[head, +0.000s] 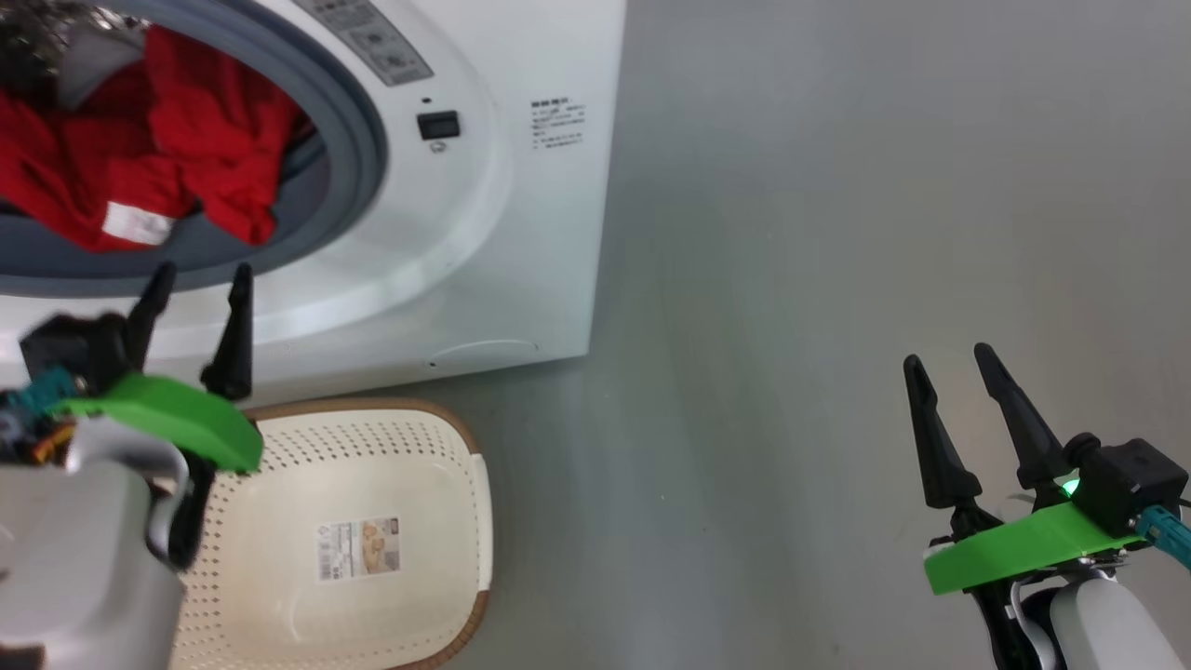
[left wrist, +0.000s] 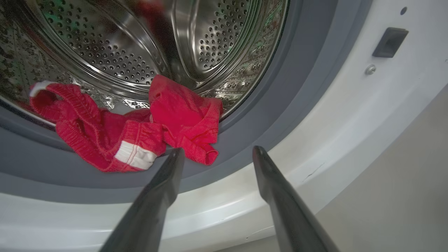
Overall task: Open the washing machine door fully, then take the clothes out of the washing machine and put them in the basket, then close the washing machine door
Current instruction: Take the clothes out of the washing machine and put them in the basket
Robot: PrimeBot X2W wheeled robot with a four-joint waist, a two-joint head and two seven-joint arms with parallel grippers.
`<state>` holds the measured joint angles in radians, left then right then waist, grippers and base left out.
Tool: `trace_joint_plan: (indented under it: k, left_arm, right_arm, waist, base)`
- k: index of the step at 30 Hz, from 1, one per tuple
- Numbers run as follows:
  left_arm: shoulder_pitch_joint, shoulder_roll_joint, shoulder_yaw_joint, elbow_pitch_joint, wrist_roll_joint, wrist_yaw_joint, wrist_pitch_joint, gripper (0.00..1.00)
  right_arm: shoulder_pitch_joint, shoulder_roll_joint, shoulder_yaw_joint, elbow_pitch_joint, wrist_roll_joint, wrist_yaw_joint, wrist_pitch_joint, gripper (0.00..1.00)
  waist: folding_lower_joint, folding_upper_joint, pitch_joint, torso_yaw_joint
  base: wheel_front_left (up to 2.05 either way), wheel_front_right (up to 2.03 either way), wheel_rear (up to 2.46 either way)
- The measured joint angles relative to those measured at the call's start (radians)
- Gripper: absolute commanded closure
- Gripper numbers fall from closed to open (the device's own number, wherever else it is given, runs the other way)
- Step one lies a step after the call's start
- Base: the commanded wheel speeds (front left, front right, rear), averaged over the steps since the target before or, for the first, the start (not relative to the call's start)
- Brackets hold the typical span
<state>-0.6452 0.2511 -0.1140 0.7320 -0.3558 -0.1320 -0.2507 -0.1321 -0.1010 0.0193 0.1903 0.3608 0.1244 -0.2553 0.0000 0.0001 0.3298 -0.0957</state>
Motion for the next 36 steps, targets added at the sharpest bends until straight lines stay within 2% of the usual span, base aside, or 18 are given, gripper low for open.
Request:
trace_joint_plan:
  k: [8,16,30,36]
  left_arm:
    - [-0.199,0.073,-0.093,0.154,-0.136,0.0,0.052,0.0]
    - [-0.342,0.136,-0.184,0.247,-0.333,0.0,0.148,0.0]
    - [-0.388,0.207,-0.324,0.322,-0.439,0.0,0.161,0.0]
    - [-0.406,0.214,-0.357,0.354,-0.479,0.0,0.151,0.0]
  right_arm:
    - [-0.048,0.011,0.0,-0.006,0.001,0.0,0.0,0.0]
    - [-0.081,0.021,0.007,-0.009,0.001,0.0,0.0,0.0]
    - [-0.083,0.023,0.025,-0.01,0.001,0.0,0.0,0.0]
    - [-0.083,0.024,0.032,-0.013,0.001,0.0,0.0,0.0]
  waist:
    - [0.0,0.0,0.066,-0.036]
    - [0.0,0.0,0.138,-0.076]
    - [0.0,0.0,0.162,-0.109]
    - [0.0,0.0,0.171,-0.122]
  base:
    - [0.0,0.0,0.0]
    - [0.0,0.0,0.0]
    - [0.0,0.0,0.0]
    - [0.0,0.0,0.0]
